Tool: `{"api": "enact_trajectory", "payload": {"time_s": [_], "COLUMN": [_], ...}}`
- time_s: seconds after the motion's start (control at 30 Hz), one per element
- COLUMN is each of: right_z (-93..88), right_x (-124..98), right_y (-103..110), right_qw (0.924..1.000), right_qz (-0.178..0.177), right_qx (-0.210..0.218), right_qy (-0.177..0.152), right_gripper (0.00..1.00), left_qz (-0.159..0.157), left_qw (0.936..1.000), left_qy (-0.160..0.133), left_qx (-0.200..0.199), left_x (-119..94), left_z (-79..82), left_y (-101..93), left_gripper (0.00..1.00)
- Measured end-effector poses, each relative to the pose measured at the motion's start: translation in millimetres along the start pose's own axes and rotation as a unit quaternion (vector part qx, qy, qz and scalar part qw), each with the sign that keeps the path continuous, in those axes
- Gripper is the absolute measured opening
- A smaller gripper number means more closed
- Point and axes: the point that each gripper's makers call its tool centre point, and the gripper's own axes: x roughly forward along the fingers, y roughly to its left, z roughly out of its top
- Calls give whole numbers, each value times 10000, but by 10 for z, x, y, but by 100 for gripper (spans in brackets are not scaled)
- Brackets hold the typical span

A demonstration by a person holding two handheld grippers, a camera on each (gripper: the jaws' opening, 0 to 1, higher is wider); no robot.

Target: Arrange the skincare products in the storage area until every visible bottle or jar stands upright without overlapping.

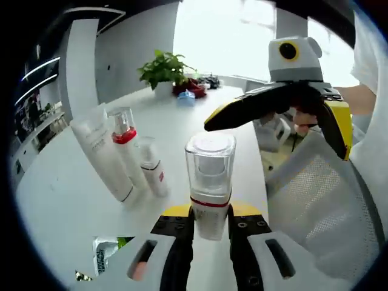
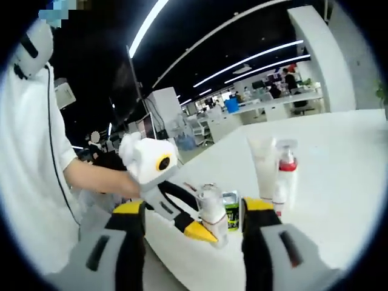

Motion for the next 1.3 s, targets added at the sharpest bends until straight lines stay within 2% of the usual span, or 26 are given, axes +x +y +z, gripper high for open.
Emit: {"api": "enact_trajectory", "payload": {"time_s": [0.13, 0.27, 0.4, 0.47, 0.73, 1.1, 1.3], "right_z": [-29, -78, -143, -179, -299, -353, -382], "right_x": [-46, -108, -171, -200, -267, -273, -276], "right_y": [-148, -277, -398, -450, -578, -623, -638], "right_qw": [9995, 9982, 9963, 9954, 9927, 9911, 9904], "right_qz": [-314, -577, -828, -925, -1139, -1234, -1257], "right_qx": [67, 144, 208, 240, 394, 493, 567], "right_qy": [-33, -27, -6, 20, 85, 89, 93], "right_gripper": [84, 90, 94, 94, 94, 95, 97], "left_qz": [162, 225, 189, 141, 183, 135, 139], "left_qw": [9997, 9995, 9996, 9993, 9992, 9988, 9983], "left_qy": [-109, -34, -84, -268, -276, -400, -539], "left_qx": [136, 232, 182, 221, 229, 234, 166], "left_x": [106, 201, 249, 266, 353, 442, 449], "left_z": [-16, -70, -86, -47, -93, -158, -130], "left_y": [132, 212, 273, 295, 428, 460, 484], "left_gripper": [18, 18, 18, 18, 18, 18, 18]}}
